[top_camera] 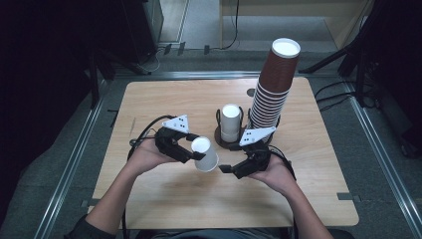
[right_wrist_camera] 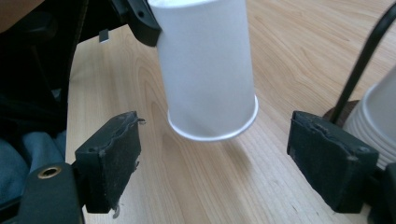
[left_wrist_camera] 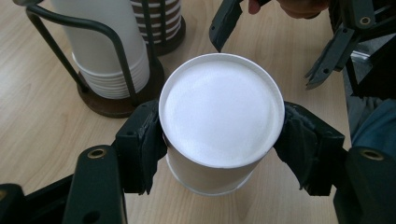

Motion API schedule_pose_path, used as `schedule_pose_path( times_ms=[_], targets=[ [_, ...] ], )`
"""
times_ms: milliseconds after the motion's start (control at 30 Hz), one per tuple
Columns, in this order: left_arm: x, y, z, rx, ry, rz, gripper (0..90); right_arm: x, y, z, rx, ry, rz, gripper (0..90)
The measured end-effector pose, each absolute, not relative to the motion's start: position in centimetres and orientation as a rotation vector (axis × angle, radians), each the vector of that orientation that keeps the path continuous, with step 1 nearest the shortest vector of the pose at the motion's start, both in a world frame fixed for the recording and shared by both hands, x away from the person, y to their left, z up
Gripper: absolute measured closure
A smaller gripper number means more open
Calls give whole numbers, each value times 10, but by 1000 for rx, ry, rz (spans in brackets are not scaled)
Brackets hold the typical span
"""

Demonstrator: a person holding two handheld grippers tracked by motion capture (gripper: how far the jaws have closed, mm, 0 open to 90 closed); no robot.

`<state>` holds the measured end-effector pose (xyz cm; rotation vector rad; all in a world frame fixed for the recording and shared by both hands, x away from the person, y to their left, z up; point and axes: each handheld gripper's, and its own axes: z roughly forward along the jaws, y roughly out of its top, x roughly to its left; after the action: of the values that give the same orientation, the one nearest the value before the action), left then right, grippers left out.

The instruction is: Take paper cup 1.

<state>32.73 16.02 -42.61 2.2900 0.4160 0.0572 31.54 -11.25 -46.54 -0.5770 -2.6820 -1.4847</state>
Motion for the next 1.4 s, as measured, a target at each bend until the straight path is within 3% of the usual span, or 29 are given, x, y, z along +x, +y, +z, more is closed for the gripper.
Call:
schedule_pose_path(
  times_ms=[800,1000,1300,1400],
  targets=[
    [317,128,-438,2351,247,-19,344,317,-76,-483,-403,-2742,-1348,164],
    [315,124,-439,2357,232,-7,344,318,-76,-484,-382,-2758,-1331,250],
    [318,127,-440,2351,271,-45,344,315,-76,-483,-346,-2771,-1331,295],
    [320,132,-439,2314,317,-63,279,316,-77,-483,-340,-2785,-1338,296]
  ],
)
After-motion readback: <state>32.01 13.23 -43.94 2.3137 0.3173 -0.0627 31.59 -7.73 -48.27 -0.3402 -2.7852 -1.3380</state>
